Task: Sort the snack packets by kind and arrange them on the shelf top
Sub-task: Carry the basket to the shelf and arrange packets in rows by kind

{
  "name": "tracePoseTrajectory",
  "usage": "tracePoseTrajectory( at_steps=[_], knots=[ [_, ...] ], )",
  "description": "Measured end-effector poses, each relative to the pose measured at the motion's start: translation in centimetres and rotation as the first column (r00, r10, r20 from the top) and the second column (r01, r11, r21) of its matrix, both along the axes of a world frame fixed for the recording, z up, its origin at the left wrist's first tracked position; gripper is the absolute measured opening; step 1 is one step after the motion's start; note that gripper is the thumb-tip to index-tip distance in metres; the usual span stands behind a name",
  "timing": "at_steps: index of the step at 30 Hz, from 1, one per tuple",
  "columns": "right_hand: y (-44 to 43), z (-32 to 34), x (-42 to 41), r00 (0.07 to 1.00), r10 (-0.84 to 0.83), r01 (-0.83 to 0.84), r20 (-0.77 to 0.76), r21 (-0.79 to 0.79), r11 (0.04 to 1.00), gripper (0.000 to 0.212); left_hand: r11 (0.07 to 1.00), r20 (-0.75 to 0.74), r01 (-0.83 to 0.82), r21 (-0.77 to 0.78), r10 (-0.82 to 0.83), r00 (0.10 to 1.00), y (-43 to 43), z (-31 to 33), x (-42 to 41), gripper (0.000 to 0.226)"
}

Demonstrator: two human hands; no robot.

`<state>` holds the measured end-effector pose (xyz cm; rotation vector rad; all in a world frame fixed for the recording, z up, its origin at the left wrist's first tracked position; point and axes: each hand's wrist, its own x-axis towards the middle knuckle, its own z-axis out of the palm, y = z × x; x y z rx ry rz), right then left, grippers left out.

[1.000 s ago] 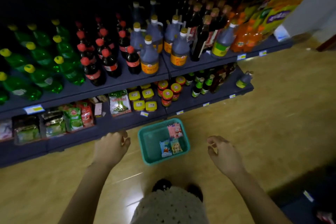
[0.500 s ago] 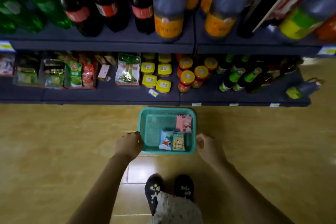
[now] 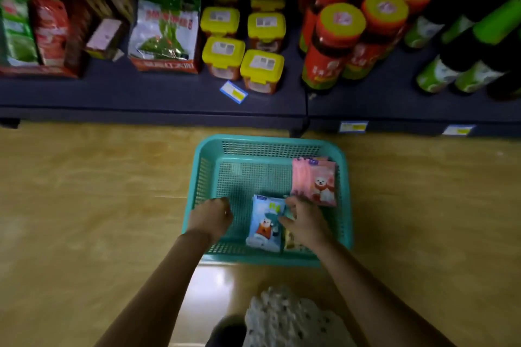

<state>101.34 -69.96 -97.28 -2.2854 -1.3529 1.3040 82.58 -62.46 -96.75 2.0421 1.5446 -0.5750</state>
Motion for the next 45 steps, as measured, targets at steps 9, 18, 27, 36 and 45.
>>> tracePoseTrajectory(
  at_steps=[9,18,27,36,45],
  knots=[
    [4.3,-9.6,1.2,0.853,0.494,-0.493,0.167,-0.056,0.869,0.062,0.999,0.189,-0.034,-0.025,0.038,0.981,1.2,-14.1,0.6,0.025],
    [4.3,-8.4,-0.2,0.712,0.598,-0.619,0.368,-0.074,0.782,0.052,0.925,0.465,-0.344,-0.163,0.379,0.800,-1.6,-16.4,1.0,0.017],
    [0.7,-8.6,-0.6,0.949,0.245,-0.225,-0.199,0.119,0.967,0.056,0.771,0.552,-0.327,-0.547,0.625,0.552,-2.3,-16.1,0.4,0.022],
    [-0.1,-9.5,-0.6,0.800,-0.152,0.178,-0.580,-0.012,0.984,0.031,0.605,0.449,-0.369,-0.706,0.785,0.427,-2.4,-15.6,1.9,0.020],
    [-0.9,-8.0,5.6,0.439,-0.564,0.680,-0.699,-0.152,0.717,0.017,0.657,0.462,-0.462,-0.595,0.750,0.472,-2.6,-19.1,5.4,0.099]
  ],
)
